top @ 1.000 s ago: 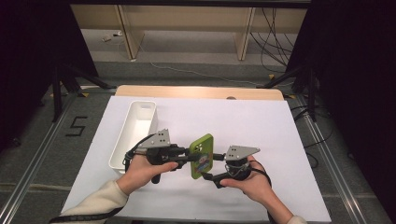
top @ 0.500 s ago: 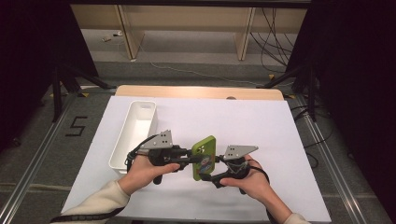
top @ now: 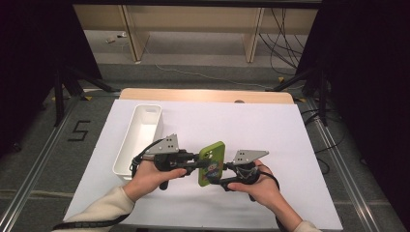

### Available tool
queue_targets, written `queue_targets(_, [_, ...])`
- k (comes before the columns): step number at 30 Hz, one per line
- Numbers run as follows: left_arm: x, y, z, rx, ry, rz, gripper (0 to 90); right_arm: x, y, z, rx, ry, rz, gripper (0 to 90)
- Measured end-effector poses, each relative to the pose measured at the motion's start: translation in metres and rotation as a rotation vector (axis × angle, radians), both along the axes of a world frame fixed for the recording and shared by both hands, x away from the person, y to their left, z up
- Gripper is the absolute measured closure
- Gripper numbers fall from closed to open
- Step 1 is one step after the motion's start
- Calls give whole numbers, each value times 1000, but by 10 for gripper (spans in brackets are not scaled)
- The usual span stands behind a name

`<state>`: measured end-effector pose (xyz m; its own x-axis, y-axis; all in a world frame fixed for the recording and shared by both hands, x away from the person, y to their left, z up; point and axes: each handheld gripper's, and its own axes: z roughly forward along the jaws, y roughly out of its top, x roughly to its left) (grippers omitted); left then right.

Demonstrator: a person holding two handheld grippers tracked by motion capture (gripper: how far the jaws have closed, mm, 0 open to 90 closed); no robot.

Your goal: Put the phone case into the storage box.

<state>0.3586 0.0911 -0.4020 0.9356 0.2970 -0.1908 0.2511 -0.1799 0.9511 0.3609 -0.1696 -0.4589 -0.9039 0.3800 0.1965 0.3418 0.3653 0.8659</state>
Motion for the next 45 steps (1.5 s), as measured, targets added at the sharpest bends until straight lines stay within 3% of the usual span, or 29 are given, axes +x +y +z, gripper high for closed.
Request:
queue_targets(6, [3, 2, -1, -12, -19, 37, 761, 0, -2, 0, 0, 16, -9, 620])
queue_targets(12, [6, 5, -3, -9, -43, 84, 649, 0, -3, 1, -8, 40, 2, 775])
queue_targets(15, [7, 5, -2, -8, -38, 107, 586, -1, -2, 3, -9, 40, -5, 779])
queue_targets(19, [4, 2, -2, 34, -45, 167, 357, -3, -1, 7, -18, 36, -41, 780])
queue_targets(20, [2, 1, -1, 49, -46, 205, 294, -4, -1, 9, -12, 38, -68, 780])
queue_targets(21, [2, 1, -1, 49, -46, 205, 245, -4, -1, 9, -17, 39, -86, 780])
queue_targets(22, [2, 0, 0, 58, -47, 221, 245, -4, -1, 9, -17, 39, -86, 780])
queue_targets(23, [1, 0, 2, 64, -51, 245, 164, -5, -2, 11, -20, 36, -131, 780])
queue_targets(27, [-1, -2, 4, 66, -59, 273, 94, -5, 0, 13, -33, 27, -181, 780])
queue_targets(29, [-4, -5, 7, 69, -45, 301, 59, -6, 3, 14, -40, 26, -199, 780])
queue_targets(33, [-3, -8, 8, 75, -69, 314, 4, -7, 8, 15, -48, 19, -226, 779])
queue_targets(45, [0, -24, 13, 70, -92, 370, 0, -8, 14, 15, -64, 7, -270, 779])
